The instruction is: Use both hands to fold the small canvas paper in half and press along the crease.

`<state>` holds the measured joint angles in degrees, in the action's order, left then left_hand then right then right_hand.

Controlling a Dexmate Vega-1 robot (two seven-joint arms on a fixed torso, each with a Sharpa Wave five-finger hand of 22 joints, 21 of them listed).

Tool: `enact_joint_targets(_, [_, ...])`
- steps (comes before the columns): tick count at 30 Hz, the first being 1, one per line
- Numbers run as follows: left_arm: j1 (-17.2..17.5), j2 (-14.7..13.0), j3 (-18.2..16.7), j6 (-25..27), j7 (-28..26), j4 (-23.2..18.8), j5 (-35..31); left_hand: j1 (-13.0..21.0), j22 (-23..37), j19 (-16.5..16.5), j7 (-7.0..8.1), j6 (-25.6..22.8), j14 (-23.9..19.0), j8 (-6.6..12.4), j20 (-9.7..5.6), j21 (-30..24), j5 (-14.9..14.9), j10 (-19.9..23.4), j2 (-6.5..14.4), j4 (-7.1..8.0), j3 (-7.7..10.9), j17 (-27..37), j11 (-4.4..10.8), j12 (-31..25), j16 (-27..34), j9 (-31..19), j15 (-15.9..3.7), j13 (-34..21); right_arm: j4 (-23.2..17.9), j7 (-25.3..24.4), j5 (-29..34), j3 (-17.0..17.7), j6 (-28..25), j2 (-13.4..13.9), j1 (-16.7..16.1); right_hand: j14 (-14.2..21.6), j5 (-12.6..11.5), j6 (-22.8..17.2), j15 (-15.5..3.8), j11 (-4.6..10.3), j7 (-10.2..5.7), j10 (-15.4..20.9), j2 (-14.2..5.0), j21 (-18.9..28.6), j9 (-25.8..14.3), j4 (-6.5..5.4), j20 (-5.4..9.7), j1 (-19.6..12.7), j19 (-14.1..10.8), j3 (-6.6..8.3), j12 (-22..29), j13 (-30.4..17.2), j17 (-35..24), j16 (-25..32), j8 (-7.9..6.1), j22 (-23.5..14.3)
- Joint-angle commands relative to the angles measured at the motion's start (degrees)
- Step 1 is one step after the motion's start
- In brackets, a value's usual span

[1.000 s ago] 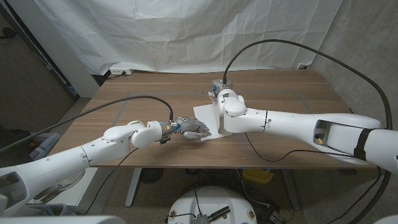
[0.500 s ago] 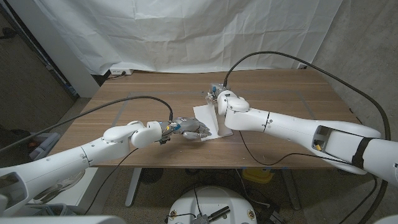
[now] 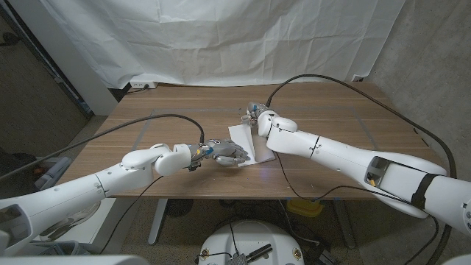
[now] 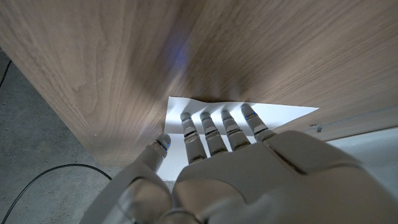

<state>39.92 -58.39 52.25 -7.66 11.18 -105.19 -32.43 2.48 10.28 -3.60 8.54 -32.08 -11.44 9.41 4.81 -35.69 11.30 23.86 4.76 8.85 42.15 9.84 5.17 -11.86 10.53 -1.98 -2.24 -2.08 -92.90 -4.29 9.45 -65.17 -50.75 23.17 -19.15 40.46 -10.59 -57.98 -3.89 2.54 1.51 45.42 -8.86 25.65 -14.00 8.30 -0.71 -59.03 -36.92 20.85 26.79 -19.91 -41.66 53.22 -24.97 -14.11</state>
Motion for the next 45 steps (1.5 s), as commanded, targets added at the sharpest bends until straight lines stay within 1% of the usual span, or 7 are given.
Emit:
enact_joint_targets(1, [0.0,0.0,0.0,-0.2,-0.4,0.0,-0.1,0.0,0.3,0.3,-10.37,-11.0,-0.2,1.35,0.16,0.2,0.3,5.8,2.9,0.02,0.47,0.0,-1.24,-0.2,-0.1,-8.4,-4.59,-8.9,1.5,-0.2,-4.5,3.8,3.5,-0.9,-2.4,0.2,0.1,0.5,-7.02,-0.58,0.02,-0.5,-0.70,0.6,-0.4,-0.14,-0.30,-0.1,-0.5,-0.12,-0.3,0.1,0.4,0.0,0.04,-0.4])
enact_joint_targets(7, [0.0,0.0,0.0,-0.2,-0.4,0.1,-0.1,0.0,0.3,0.4,-10.38,-11.1,-0.3,1.38,0.18,0.3,0.3,5.9,2.9,0.01,0.52,0.0,-1.27,-0.2,-0.1,-8.4,-4.62,-8.9,1.8,-0.2,-6.3,5.1,5.0,-0.8,-3.2,-0.8,0.3,4.6,-5.33,-2.28,0.63,-2.6,0.04,2.3,-1.0,-2.08,-0.77,3.4,-0.4,-0.42,-1.8,0.8,5.3,-5.4,0.87,-1.0])
enact_joint_targets(12, [0.0,-0.1,0.0,-0.2,-0.5,0.1,-0.1,0.0,0.3,0.4,-10.31,-11.1,-0.3,1.38,0.18,0.3,0.3,5.9,2.9,0.01,0.56,0.0,-1.14,-0.2,-0.1,-8.4,-4.63,-8.9,2.2,-0.2,-8.2,6.8,7.4,-0.5,-4.2,-1.9,0.6,8.9,-2.98,-5.49,1.85,-4.8,2.19,3.8,-0.7,-6.33,-1.91,12.5,0.6,-4.35,-3.3,1.7,8.8,-9.1,2.66,-1.6])
enact_joint_targets(20, [0.1,-0.2,0.0,-0.2,-0.6,0.1,-0.1,0.0,0.3,0.4,-10.34,-11.0,-0.3,1.37,0.18,0.4,0.3,5.8,2.9,0.01,0.62,0.0,-1.31,-0.2,-0.1,-8.4,-4.63,-8.9,2.8,-0.3,-10.9,9.3,10.8,-0.2,-5.8,-3.9,0.6,13.4,0.40,-9.32,3.26,-7.4,3.63,4.9,0.7,-9.78,-3.43,21.4,2.3,-8.57,-5.0,2.6,10.5,-11.1,5.99,-2.0])
enact_joint_targets(26, [0.4,-0.7,-0.5,0.5,-1.4,-0.6,-0.2,0.0,0.3,0.5,-9.96,-10.7,-0.3,1.26,0.18,0.5,0.3,5.7,2.9,0.01,0.68,0.0,-1.44,-0.1,-0.1,-8.4,-4.56,-8.9,2.7,-1.2,-10.6,9.4,11.4,0.0,-6.1,-4.1,0.4,13.6,1.33,-10.85,3.98,-7.5,3.56,5.3,1.0,-10.15,-3.98,22.8,2.5,-9.15,-5.3,2.8,10.7,-11.2,6.44,-2.1])
enact_joint_targets(36, [3.1,-3.0,-3.2,4.8,-6.1,-4.0,-0.8,-0.1,0.3,0.8,-10.19,-9.1,-1.4,0.89,0.43,0.6,0.2,5.8,2.8,0.04,0.75,0.0,-1.93,-0.2,0.2,-8.4,-3.57,-8.9,1.8,-3.7,-9.3,9.7,12.6,0.6,-7.2,-2.7,0.3,12.0,1.55,-11.00,4.61,-6.1,3.07,6.3,1.3,-9.76,-4.20,23.2,1.3,-9.21,-4.9,3.1,10.7,-10.5,6.25,-2.3])
enact_joint_targets(45, [7.2,-5.4,-6.0,9.3,-15.1,-7.2,-3.0,-0.5,0.5,3.9,-11.43,-11.1,-10.7,2.12,1.50,0.1,-0.3,9.8,2.7,0.39,0.32,0.8,-3.14,-1.6,2.8,-8.7,-1.24,-9.3,1.9,-4.6,-7.9,9.1,12.0,0.3,-7.1,0.9,0.3,8.1,1.70,-12.06,5.35,-2.0,2.45,8.3,1.6,-8.86,-3.89,23.6,-1.0,-9.18,-3.4,3.1,11.0,-8.9,5.37,-2.6])
